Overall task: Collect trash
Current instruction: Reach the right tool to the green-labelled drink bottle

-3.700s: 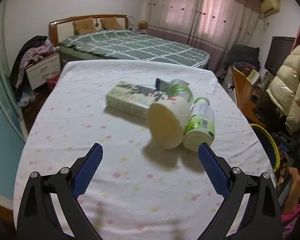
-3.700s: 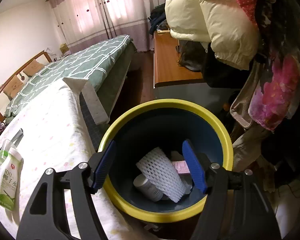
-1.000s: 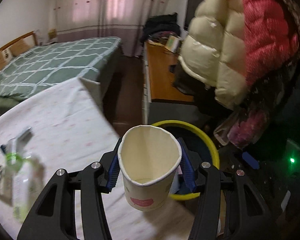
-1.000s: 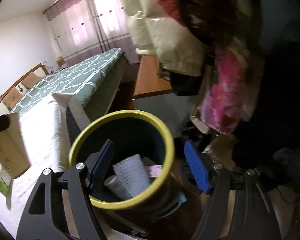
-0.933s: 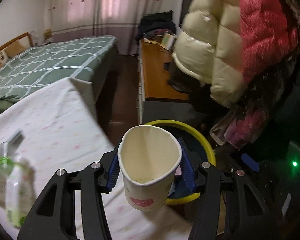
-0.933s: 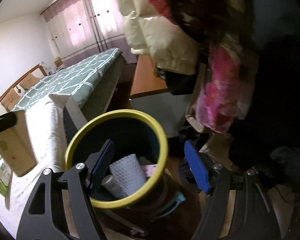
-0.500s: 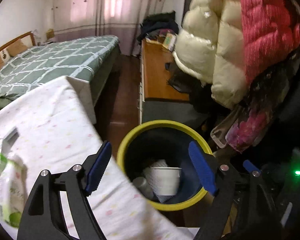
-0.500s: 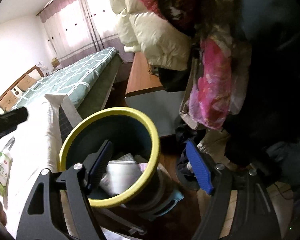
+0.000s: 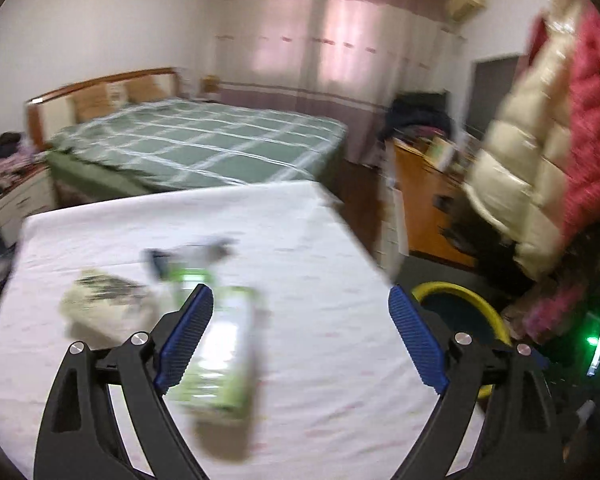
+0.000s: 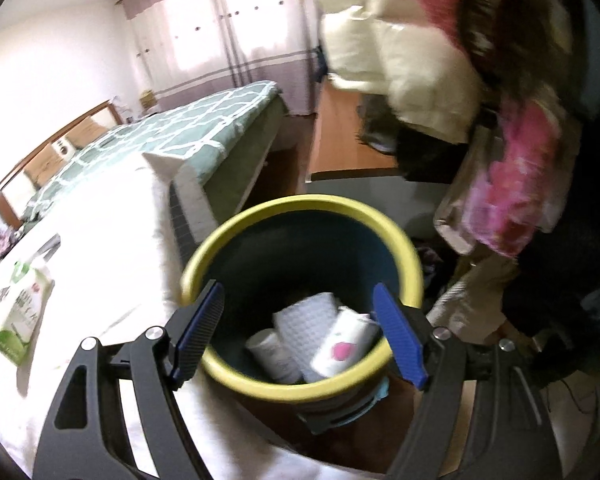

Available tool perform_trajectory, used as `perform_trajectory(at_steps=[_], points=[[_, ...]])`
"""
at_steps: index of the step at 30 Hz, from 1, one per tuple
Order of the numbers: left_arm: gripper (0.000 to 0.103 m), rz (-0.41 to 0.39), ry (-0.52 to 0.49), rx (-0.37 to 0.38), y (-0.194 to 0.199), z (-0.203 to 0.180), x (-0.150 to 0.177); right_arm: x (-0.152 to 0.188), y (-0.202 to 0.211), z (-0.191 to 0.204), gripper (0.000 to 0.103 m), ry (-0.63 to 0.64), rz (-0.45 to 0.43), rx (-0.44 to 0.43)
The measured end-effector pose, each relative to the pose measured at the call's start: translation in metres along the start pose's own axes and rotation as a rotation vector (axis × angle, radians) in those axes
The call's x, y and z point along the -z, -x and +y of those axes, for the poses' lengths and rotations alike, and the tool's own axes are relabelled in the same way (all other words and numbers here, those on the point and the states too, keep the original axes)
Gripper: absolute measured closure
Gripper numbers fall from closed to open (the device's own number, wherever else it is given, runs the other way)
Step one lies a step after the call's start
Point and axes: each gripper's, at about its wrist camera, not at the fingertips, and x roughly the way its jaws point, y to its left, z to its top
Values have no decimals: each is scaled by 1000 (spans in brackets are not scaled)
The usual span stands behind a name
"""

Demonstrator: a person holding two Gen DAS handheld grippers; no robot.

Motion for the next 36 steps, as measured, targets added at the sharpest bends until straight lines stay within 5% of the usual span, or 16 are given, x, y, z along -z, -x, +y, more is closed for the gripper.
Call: perform_trajectory(at_steps=[14,24,32,34,36], points=[[14,-76,206,-403,23,203,31,17,16,174,29,249,-3,-233],[11,-74,338,-468,18,252,55,47,31,271,20,368,20,-362],[11,-54,386,-468,15,255,63,60,-5,303,19,396,144,-302],[11,-52,382,-465,13,254,63,63,-9,301,21,399,146,-282],[11,-50,378,-461,13,252,62,61,-10,297,35,384,152,-289]])
